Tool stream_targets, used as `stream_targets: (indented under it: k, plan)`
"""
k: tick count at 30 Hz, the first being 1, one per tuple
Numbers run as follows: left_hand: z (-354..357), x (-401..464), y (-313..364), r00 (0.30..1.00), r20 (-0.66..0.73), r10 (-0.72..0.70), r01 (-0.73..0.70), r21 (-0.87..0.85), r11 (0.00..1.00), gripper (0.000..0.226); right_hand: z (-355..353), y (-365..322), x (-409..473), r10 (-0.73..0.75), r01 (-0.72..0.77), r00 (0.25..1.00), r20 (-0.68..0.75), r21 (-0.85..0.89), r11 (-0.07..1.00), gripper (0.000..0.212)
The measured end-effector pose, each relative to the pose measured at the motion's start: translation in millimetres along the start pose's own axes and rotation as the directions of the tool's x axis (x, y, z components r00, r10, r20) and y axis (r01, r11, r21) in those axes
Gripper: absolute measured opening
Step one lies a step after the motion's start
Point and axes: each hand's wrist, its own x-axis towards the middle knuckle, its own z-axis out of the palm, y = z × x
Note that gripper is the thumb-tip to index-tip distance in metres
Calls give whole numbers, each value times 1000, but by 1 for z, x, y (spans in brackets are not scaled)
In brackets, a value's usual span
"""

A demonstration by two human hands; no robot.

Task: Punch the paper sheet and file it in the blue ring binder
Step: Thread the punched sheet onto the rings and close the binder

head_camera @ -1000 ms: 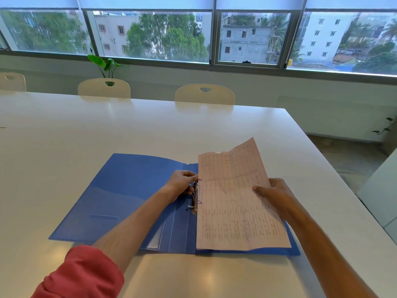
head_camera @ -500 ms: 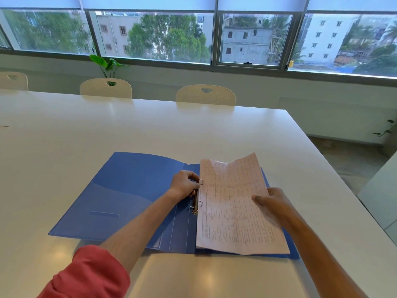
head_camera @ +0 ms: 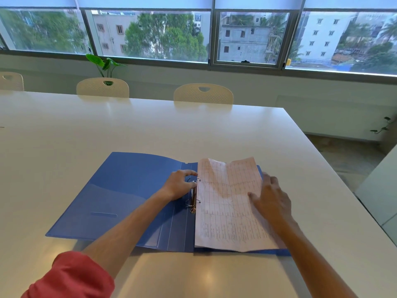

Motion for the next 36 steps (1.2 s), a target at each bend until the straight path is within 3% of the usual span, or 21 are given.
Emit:
stream_targets:
  k: [4, 8, 10, 18, 26, 29, 32, 36]
  plan:
    - [-1, -4, -1, 1000, 2, 26, -26, 24, 999, 37, -4, -22, -7, -256, 238, 966, -26, -285, 929, 71]
    - [1, -5, 2, 997, 20, 70, -71, 50, 996, 37, 6, -44, -11, -400, 459, 875, 272, -207, 864, 76]
    - [2, -6, 1, 997, 27, 74, -76, 85, 994, 37, 18, -51, -13, -427, 505, 834, 351, -172, 846, 80]
    - [3, -8, -2, 999, 2, 47, -47, 108, 993, 36, 50, -54, -8, -408, 490, 792, 455, -73, 869, 95]
    - [-14, -23, 5, 1000, -22, -17, 15, -77, 997, 31, 52, -55, -9, -439, 509, 791, 426, -59, 859, 98]
    - [-23, -32, 3, 1000, 12, -5, 5, -29, 1000, 32, 53, -56, -10, -527, 561, 772, 354, 7, 827, 91]
    - [-30, -39, -4, 997, 72, -28, 30, -20, 999, 25, 54, -58, -11, -605, 596, 751, 265, 123, 794, 68]
    - [-31, -41, -12, 983, 180, -27, 42, -82, 996, 10, 52, -62, -13, -591, 532, 759, 274, 264, 805, 46]
